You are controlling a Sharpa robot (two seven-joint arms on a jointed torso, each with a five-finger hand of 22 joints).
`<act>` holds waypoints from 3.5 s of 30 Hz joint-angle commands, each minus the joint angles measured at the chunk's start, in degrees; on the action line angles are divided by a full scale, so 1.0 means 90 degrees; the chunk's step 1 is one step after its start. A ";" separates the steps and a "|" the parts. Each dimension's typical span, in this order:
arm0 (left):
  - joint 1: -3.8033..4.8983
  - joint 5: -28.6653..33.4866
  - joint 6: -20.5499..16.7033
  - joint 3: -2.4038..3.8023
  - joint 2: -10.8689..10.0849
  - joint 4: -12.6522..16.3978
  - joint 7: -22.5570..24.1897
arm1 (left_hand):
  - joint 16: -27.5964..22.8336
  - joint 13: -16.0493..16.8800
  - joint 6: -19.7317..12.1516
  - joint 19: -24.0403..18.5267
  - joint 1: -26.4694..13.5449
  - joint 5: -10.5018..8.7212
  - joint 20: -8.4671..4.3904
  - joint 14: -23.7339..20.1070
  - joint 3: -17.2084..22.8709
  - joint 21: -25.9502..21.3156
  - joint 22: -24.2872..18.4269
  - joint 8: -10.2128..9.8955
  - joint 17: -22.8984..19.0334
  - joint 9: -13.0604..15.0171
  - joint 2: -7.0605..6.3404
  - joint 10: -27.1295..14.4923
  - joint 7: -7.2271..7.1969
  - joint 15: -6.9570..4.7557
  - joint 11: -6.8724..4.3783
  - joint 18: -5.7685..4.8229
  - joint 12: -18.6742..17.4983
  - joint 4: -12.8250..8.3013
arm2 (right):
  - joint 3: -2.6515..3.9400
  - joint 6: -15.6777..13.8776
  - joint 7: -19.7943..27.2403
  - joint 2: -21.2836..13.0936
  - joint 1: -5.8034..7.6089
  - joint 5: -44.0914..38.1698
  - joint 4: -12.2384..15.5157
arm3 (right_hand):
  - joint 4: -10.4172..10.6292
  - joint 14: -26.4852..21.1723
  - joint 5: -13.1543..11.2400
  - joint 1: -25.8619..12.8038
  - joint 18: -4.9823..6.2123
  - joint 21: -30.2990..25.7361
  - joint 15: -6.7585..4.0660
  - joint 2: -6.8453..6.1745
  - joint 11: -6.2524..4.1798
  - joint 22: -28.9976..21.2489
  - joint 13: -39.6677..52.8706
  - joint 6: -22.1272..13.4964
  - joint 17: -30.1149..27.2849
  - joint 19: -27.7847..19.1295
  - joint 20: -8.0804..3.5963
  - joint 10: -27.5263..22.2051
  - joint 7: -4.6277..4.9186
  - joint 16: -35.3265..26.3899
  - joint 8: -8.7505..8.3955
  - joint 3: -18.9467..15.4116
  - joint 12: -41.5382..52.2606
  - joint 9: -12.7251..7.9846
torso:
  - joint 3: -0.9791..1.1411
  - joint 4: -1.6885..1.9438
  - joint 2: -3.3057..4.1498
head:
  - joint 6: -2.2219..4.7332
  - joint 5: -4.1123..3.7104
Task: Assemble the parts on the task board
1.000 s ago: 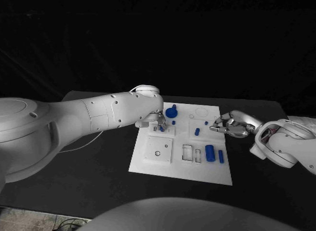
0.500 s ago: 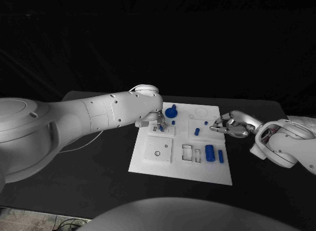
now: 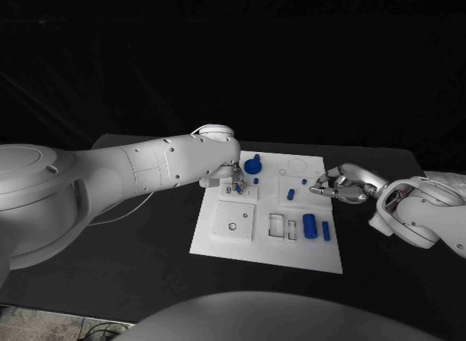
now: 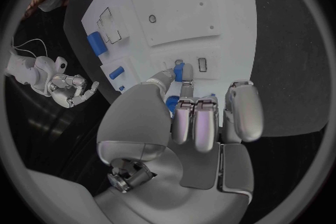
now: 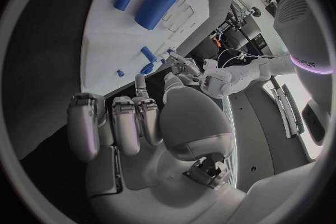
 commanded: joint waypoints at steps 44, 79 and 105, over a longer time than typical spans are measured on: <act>-0.0037 -0.0128 -0.0080 0.0003 0.0013 0.0038 -0.0723 | -0.0031 0.1456 0.0023 0.0066 0.0071 0.0033 -0.0042 0.0643 0.0590 -0.0056 0.1198 0.0037 0.1592 0.0025 0.0020 0.0534 -0.0038 -0.0065 -0.0055 0.0048 -0.0049 -0.0490 | 0.0000 -0.0002 0.0073 -0.0014 -0.0014 0.0066 -0.0001 | -0.0033 0.0676 -0.0020 0.0060 0.0059 -0.0025 0.0043 0.0019 0.0061 0.1348 0.1676 0.0019 0.1676 -0.0003 0.0048 0.0663 0.0011 0.0022 0.0029 -0.0004 0.0017 0.0011 | -0.0002 -0.0005 -0.0001 | -0.0001 -0.0013; -0.0171 -0.0142 0.0191 -0.0005 0.0087 -0.0072 -0.0695 | -0.0036 0.1440 0.0010 0.0060 0.0086 0.0013 -0.0044 0.0642 0.0621 -0.0082 0.1192 0.0033 0.1588 0.0039 0.0007 0.0526 -0.0031 -0.0066 -0.0051 0.0053 -0.0062 -0.0508 | 0.0000 -0.0013 0.0083 -0.0002 -0.0055 0.0068 -0.0018 | -0.0030 0.0676 -0.0023 0.0090 0.0060 -0.0031 0.0043 0.0021 0.0062 0.1346 0.1676 0.0015 0.1676 -0.0006 0.0049 0.0663 0.0013 0.0022 0.0030 -0.0015 0.0017 0.0019 | 0.0001 -0.0005 -0.0003 | -0.0001 -0.0005; -0.0218 0.0097 0.0265 -0.0005 0.0215 -0.0248 -0.0699 | -0.0028 0.1447 0.0010 0.0063 0.0082 -0.0010 -0.0043 0.0644 0.0651 -0.0080 0.1193 0.0036 0.1595 0.0055 0.0032 0.0530 -0.0024 -0.0063 -0.0046 0.0051 -0.0057 -0.0496 | 0.0000 -0.0032 0.0076 0.0003 -0.0065 0.0069 -0.0020 | -0.0031 0.0676 -0.0023 0.0099 0.0063 -0.0043 0.0043 0.0026 0.0061 0.1342 0.1676 0.0012 0.1676 -0.0016 0.0048 0.0663 0.0013 0.0022 0.0029 -0.0014 0.0017 0.0021 | 0.0002 -0.0004 0.0000 | -0.0001 -0.0007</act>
